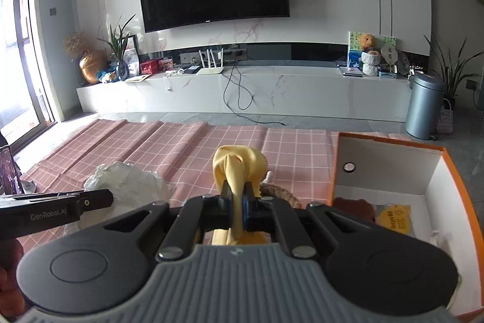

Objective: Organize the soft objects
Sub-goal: 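Carry tissue and yellow cloth into the orange box and open both tools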

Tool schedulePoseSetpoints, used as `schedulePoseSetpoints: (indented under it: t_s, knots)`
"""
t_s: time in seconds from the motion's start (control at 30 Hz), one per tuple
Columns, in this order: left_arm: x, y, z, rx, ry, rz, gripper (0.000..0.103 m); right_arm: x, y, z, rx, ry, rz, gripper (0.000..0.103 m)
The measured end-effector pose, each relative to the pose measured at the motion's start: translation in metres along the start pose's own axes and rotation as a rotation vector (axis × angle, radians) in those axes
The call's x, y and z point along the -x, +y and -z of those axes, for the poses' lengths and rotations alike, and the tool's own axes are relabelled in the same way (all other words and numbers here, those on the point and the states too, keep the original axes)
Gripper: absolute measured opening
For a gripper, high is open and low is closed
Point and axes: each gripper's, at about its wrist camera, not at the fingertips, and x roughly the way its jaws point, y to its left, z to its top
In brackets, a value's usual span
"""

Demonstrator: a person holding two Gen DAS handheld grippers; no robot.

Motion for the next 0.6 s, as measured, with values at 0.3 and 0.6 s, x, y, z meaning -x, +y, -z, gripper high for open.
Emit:
schedulePoseSetpoints:
  t_s: [0.3,0.6]
  knots:
    - [-0.005,-0.07,-0.011,-0.093,0.01,0.165,0.02,0.051,-0.07,0.007,-0.102,-0.06,0.098,0.003]
    - [-0.046,-0.142,-0.025,-0.233,0.078,0.294,0.02,0.072,-0.151,0.006,-0.152,-0.015,0.136,0.003]
